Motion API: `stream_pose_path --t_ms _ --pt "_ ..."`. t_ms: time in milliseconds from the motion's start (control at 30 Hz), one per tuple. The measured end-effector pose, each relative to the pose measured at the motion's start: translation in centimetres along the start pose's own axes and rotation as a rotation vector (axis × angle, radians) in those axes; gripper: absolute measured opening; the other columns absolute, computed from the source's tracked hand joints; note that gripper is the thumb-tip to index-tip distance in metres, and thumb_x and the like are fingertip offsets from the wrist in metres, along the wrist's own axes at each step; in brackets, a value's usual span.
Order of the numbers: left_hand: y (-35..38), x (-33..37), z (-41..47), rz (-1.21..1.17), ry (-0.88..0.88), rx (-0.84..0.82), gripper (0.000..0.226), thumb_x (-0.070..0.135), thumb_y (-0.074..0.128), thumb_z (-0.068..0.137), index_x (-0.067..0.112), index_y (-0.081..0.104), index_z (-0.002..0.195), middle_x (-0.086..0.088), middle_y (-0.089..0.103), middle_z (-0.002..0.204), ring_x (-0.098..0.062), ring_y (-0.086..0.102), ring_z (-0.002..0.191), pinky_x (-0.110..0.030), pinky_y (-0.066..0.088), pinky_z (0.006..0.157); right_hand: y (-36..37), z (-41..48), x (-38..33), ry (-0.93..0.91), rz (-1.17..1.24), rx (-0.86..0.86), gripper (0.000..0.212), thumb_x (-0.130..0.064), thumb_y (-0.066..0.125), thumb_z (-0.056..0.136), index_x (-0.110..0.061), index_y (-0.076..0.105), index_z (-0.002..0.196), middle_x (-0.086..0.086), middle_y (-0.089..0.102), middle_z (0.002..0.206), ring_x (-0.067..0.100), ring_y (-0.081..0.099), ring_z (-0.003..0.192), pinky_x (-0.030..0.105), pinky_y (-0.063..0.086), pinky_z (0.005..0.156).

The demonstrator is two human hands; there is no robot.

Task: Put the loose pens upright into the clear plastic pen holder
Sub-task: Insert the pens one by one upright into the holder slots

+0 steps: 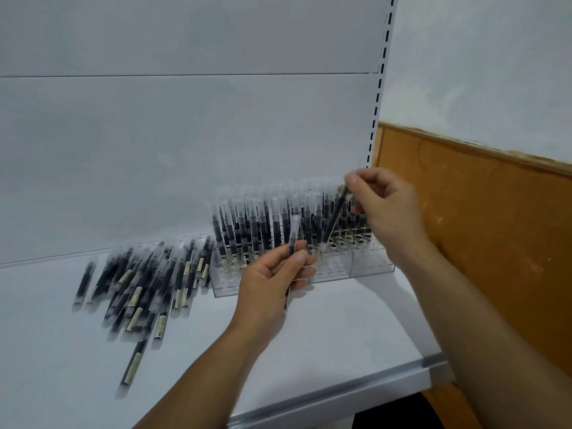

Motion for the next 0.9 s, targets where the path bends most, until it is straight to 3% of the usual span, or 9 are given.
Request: stream_pose_path --t_ms 133,233,367,600,733,900 --pt "-0.1 -0.1 0.0 0.015 -0.002 -0.008 0.025 0.018 0.067 0.077 0.015 0.073 0.102 -0.013 0.075 0.094 -0.015 0.069 0.078 -0.025 0.058 0.069 -0.7 1.3 -0.5 -0.067 -0.108 0.041 0.017 -0.026 0.065 0.093 -0.016 0.069 0.106 -0.001 0.072 0.092 0.003 0.062 0.064 0.019 0.051 0.061" --pt "-0.1 -0.2 0.0 0.024 -0.007 -0.009 0.027 0.018 0.067 0.077 0.014 0.072 0.104 -0.013 0.075 0.094 -0.017 0.068 0.077 -0.034 0.057 0.075 0.0 1.4 0.3 -0.066 -0.219 0.007 0.019 -0.028 0.065 0.093 -0.015 0.069 0.106 0.001 0.07 0.093 0.014 0.064 0.074 0.033 0.056 0.068" --pt "0.0 0.0 0.0 0.011 0.001 -0.009 0.027 0.018 0.068 0.076 0.013 0.072 0.102 -0.011 0.075 0.091 -0.014 0.068 0.074 -0.02 0.055 0.064 0.4 1.4 0.7 -0.09 -0.284 -0.015 0.014 -0.029 0.064 0.093 -0.02 0.069 0.103 -0.003 0.069 0.091 0.019 0.064 0.083 0.047 0.057 0.075" --pt "0.0 -0.1 0.0 0.008 0.002 -0.018 0.029 0.017 0.068 0.076 0.012 0.071 0.104 -0.011 0.075 0.091 -0.014 0.068 0.074 -0.019 0.054 0.064 0.5 1.8 1.5 -0.071 -0.322 -0.024 0.016 -0.031 0.065 0.093 -0.02 0.069 0.103 -0.004 0.069 0.091 0.017 0.065 0.081 0.045 0.058 0.075" --pt "0.0 0.0 0.1 0.012 0.01 -0.015 0.026 0.017 0.068 0.077 0.014 0.073 0.102 -0.011 0.075 0.091 -0.014 0.068 0.074 -0.019 0.054 0.064 1.9 0.9 3.3 -0.037 -0.459 -0.172 0.01 -0.032 0.068 0.09 -0.023 0.066 0.094 -0.005 0.068 0.083 0.014 0.063 0.075 0.04 0.057 0.073" --pt "0.1 0.0 0.0 0.012 0.012 -0.021 0.025 0.018 0.069 0.077 0.014 0.073 0.101 -0.012 0.075 0.091 -0.014 0.068 0.073 -0.018 0.053 0.063 2.1 0.8 3.5 -0.065 -0.555 -0.164 0.012 -0.037 0.069 0.088 -0.028 0.062 0.086 -0.008 0.065 0.077 0.008 0.059 0.071 0.032 0.051 0.065"
Point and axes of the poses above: each hand's wrist, its own z-axis towards the middle knuckle, its own y-axis out of the palm, x = y × z, the point moved 7 cm from there along z, towards the middle knuckle
